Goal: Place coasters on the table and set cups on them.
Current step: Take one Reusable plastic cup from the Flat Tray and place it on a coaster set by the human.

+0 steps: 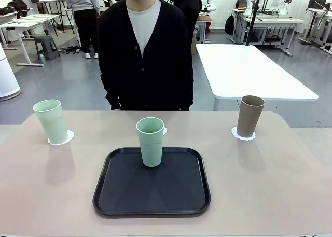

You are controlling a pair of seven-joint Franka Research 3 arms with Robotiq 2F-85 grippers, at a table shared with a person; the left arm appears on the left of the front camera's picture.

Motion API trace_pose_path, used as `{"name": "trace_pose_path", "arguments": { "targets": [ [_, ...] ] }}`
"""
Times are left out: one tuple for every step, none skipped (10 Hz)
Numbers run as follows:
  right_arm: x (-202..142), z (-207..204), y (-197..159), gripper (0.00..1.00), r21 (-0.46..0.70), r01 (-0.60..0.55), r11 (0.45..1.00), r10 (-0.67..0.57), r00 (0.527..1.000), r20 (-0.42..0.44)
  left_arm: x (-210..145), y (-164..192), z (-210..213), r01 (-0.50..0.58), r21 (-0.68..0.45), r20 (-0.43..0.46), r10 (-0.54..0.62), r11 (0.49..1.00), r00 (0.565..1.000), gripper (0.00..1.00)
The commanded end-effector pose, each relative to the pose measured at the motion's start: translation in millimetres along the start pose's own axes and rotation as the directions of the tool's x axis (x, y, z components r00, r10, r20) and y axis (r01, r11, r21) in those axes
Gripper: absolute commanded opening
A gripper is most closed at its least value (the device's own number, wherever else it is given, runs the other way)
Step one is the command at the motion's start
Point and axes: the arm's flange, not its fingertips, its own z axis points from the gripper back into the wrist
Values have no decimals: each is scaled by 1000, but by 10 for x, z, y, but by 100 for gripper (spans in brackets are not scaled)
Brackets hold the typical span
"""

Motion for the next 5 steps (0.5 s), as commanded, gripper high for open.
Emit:
{"name": "trace_pose_path", "arguments": {
  "targets": [
    [352, -233, 494, 100, -118, -189, 975, 185, 982, -47, -22, 0, 3, 6, -8, 8, -5, 1000, 1000, 100],
    [555, -346, 896, 100, -151, -305, 940, 294, 951, -90, -22, 0, 3, 6, -8, 8, -5, 1000, 1000, 100],
    [698, -506, 1236, 100, -171, -396, 902, 375, 916, -146, -22, 0, 3, 6, -8, 8, -5, 1000, 1000, 100],
    [765, -717, 1518, 100, -201, -504, 840, 465, 860, -212, -22, 0, 3, 6, -8, 8, -5, 1000, 1000, 100],
    [806, -999, 1749, 100, -247, -591, 768, 533, 804, -263, -22, 0, 3, 6, -8, 8, -5, 1000, 1000, 100]
  ]
}}
